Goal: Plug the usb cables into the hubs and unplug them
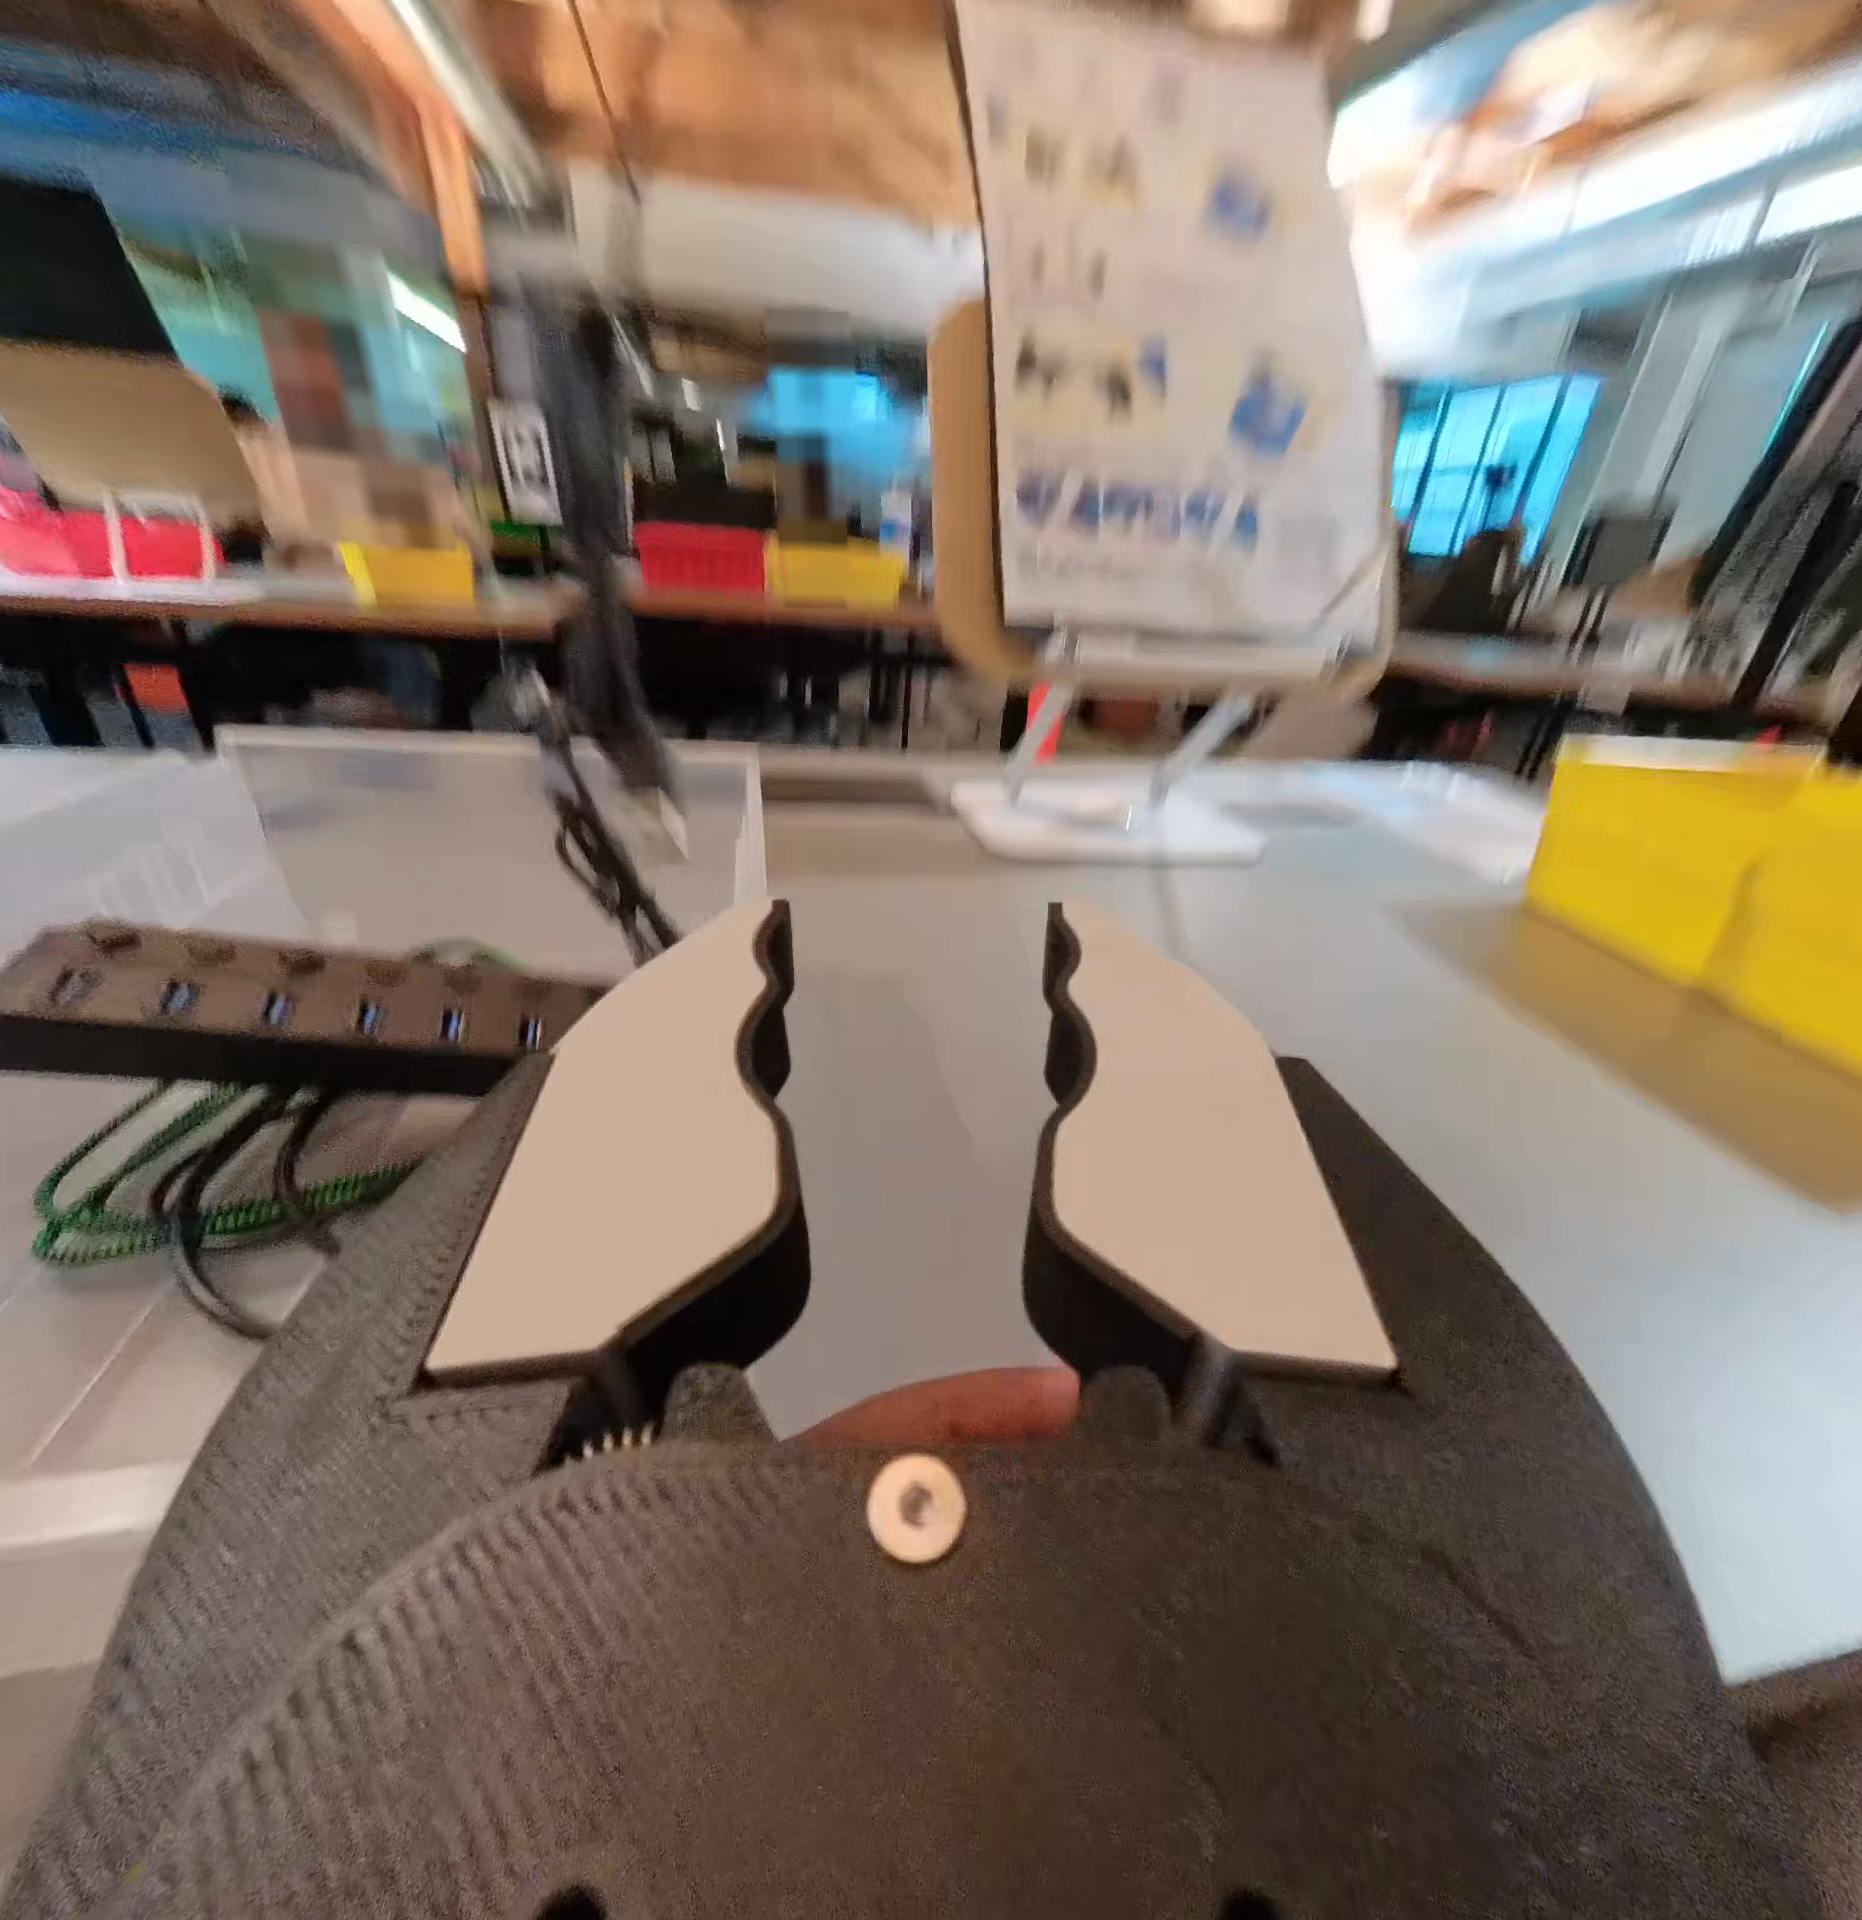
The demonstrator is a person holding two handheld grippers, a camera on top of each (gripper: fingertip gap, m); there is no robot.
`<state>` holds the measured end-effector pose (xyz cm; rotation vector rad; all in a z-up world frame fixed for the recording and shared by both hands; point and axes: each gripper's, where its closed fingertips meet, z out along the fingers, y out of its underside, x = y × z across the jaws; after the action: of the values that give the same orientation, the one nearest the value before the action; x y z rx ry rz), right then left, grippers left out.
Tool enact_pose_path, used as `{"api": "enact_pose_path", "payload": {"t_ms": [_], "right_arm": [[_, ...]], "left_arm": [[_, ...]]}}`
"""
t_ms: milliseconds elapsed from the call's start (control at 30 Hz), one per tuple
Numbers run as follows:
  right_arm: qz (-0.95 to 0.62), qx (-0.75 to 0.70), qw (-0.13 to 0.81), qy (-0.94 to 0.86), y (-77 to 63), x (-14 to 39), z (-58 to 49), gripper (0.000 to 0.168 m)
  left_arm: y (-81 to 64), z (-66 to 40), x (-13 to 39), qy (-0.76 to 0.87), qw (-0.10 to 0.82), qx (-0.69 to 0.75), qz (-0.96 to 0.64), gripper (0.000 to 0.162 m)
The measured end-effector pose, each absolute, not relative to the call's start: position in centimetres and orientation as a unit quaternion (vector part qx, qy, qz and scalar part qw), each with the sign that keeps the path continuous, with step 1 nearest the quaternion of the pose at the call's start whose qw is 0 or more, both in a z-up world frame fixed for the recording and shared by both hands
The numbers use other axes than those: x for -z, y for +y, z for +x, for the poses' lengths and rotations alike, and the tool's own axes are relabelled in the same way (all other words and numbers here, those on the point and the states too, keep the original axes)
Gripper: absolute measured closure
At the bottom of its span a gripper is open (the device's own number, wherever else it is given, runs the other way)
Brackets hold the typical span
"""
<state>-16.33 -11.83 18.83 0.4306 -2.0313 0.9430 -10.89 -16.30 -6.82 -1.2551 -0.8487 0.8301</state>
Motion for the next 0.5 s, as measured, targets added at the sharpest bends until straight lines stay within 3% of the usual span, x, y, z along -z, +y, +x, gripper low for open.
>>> {"api": "enact_pose_path", "payload": {"t_ms": [167, 267, 333, 433, 500], "right_arm": [[0.121, -0.443, 0.371, -0.807, -6.4, -15.2, -13.7, 0.132], [0.081, -0.446, 0.334, -0.826, -3.7, -11.1, -13.5, 0.137], [0.056, -0.446, 0.315, -0.836, -2.1, -7.9, -13.5, 0.146], [0.04, -0.495, 0.294, -0.817, -0.1, -5.4, -12.6, 0.16], [0.014, -0.472, 0.288, -0.833, 1.3, -2.9, -13.2, 0.168]], "left_arm": [[-13.8, -7.3, 1.1, -0.325, 0.733, -0.349, -0.486, 0.124], [-8.8, -6.6, 1.0, -0.294, 0.753, -0.26, -0.528, 0.127], [-5.7, -7.1, 2.2, -0.291, 0.751, -0.201, -0.557, 0.114], [-2.5, -9.8, 3.5, -0.232, 0.708, -0.253, -0.617, 0.089], [0.3, -11.9, 3.5, -0.179, 0.689, -0.276, -0.645, 0.082]]}}
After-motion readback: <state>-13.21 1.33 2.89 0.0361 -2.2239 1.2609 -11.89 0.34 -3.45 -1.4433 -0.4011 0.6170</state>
